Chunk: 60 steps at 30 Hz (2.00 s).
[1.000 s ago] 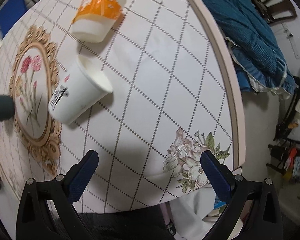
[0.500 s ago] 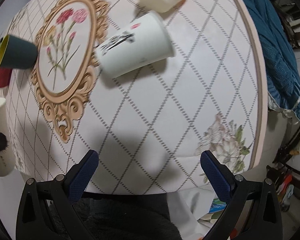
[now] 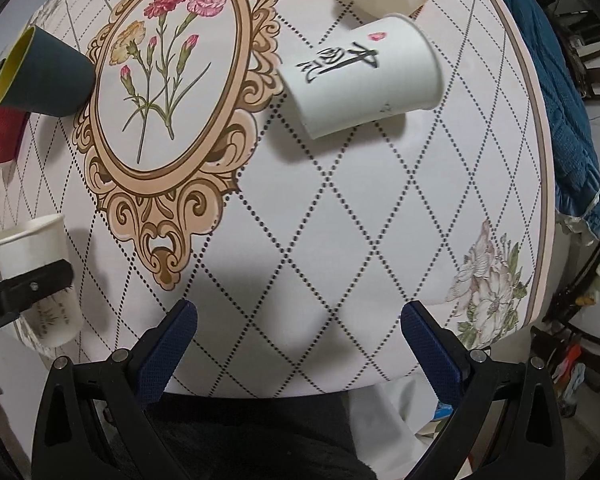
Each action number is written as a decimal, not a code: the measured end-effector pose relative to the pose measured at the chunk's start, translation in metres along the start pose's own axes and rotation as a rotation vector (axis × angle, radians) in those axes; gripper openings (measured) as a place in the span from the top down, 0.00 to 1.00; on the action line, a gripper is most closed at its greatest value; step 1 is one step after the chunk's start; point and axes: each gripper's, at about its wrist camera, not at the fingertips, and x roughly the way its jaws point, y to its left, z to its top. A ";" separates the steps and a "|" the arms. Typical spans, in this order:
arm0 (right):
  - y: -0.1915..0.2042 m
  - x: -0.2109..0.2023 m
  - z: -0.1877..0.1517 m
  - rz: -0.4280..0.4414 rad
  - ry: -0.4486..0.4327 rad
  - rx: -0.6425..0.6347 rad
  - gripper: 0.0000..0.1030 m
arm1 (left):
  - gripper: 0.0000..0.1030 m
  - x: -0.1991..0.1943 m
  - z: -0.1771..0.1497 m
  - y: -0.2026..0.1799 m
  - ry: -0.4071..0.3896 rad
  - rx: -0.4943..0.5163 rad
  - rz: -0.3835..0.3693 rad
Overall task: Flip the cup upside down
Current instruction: 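Set the white cup upright beside the flower oval and open the left gripper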
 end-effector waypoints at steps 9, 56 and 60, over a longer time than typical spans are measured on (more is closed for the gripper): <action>0.009 0.023 -0.001 0.021 0.043 0.039 0.00 | 0.38 0.015 0.008 -0.002 0.011 0.015 0.010; -0.029 -0.022 -0.029 0.094 -0.009 0.053 0.00 | 0.18 -0.083 -0.037 0.017 -0.227 0.071 0.111; -0.009 -0.047 -0.046 0.130 -0.061 0.006 0.00 | 0.18 -0.105 -0.063 0.024 -0.316 0.097 0.184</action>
